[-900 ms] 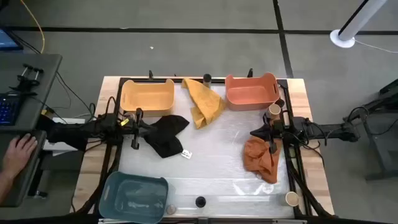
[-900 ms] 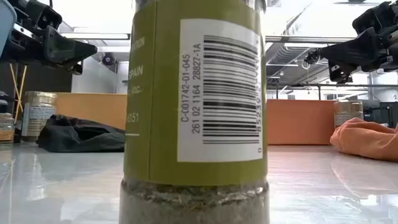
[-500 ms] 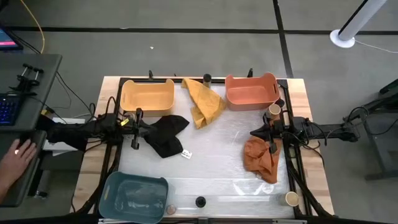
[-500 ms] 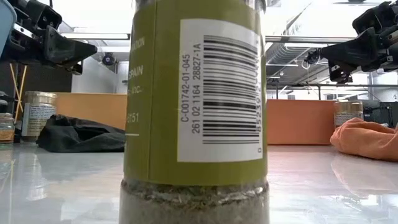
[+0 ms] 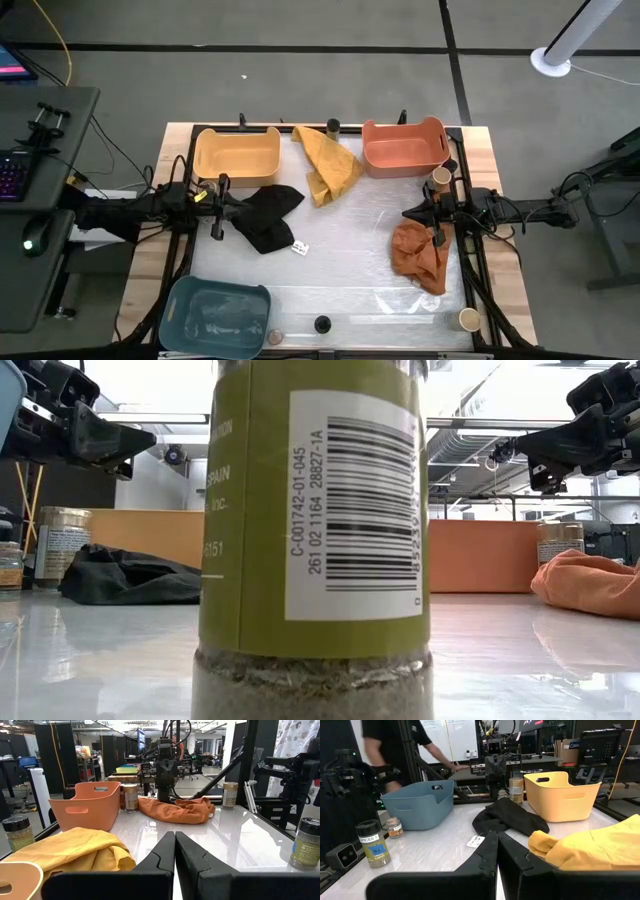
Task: Sort spices by type
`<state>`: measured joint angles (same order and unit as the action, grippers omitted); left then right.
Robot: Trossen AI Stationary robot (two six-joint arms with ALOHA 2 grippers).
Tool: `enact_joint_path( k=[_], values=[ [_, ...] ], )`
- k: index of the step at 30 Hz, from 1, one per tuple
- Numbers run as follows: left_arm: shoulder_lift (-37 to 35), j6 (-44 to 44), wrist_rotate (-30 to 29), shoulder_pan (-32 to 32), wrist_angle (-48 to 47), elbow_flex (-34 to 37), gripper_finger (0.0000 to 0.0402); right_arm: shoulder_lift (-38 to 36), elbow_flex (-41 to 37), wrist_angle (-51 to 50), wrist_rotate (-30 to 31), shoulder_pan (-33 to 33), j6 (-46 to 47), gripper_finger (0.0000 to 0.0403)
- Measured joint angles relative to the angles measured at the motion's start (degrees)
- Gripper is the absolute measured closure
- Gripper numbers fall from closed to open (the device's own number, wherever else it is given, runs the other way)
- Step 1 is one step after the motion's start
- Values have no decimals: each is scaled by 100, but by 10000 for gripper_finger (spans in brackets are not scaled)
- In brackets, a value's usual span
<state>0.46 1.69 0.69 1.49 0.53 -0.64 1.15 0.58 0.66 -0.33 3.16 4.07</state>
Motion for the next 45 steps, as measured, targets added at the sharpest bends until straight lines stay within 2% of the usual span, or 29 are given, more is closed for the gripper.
enact_joint_path(
  k=[32, 35, 38, 40, 41, 45],
  values=[
    [-1, 0, 0, -1, 7, 0, 401, 2, -1, -1, -1, 0, 1, 402],
    [21, 14, -160, 0, 214, 1, 402, 1, 0, 1, 1, -1, -1, 402],
    [31, -548, 10, -17, 478, 2, 402, 2, 0, 1, 1, -2, -1, 402],
    [31, -1336, 372, -19, 814, -52, 402, 2, -2, 1, 1, -2, 1, 402],
    [53, -1792, 359, -21, 1183, -59, 402, 2, -2, 1, -1, 0, 1, 402],
    [481, -3197, -961, 13, 2539, -79, 402, 7, -1, -1, 1, -2, 1, 402]
  ],
)
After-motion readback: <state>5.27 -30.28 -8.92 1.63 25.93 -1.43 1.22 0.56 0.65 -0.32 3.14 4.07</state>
